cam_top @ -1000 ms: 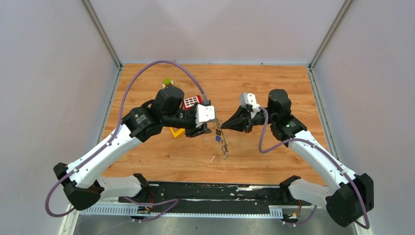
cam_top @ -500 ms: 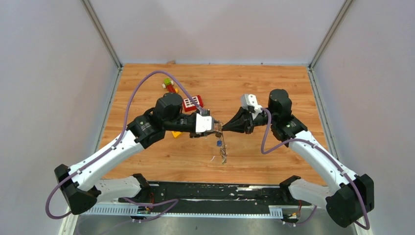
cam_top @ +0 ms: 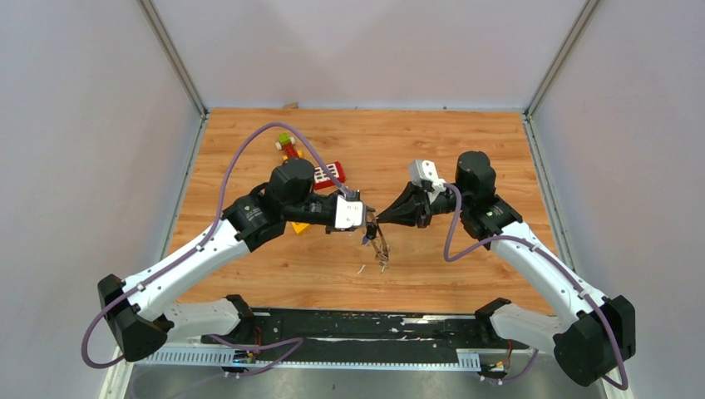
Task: Put the keys on the keyring
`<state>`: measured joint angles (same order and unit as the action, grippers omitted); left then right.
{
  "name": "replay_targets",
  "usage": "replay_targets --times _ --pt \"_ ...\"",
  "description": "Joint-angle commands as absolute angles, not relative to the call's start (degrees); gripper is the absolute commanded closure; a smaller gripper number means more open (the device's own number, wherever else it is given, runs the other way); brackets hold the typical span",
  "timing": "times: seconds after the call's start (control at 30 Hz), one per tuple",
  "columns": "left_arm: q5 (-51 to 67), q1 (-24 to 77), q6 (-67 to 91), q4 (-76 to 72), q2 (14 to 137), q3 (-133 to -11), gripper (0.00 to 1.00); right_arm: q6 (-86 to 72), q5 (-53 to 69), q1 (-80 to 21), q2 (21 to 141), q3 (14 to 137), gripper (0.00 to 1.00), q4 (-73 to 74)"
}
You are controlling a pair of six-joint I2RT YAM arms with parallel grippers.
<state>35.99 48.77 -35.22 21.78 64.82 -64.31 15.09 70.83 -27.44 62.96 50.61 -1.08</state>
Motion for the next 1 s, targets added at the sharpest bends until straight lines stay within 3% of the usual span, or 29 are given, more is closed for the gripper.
replay_targets --times 0.0,0.3,0.73,0.97 --pt "37.39 48.69 -35.90 19.26 65.31 -63.99 0.63 15.11 72.95 -27.11 62.83 51.77 1.00 -3.34" --pt "38.92 48.69 -34.73 19.26 66.51 -64.07 0.67 15.45 72.43 -27.15 62.70 51.85 1.00 -2.90" --pt "37.17 48.69 -33.11 19.69 66.33 -64.03 0.87 16.26 71.48 -27.10 62.73 51.94 1.00 -2.03" --pt "35.38 48.69 -31.28 18.82 66.24 -64.10 0.90 17.32 70.29 -27.16 62.59 51.94 1.00 -1.28"
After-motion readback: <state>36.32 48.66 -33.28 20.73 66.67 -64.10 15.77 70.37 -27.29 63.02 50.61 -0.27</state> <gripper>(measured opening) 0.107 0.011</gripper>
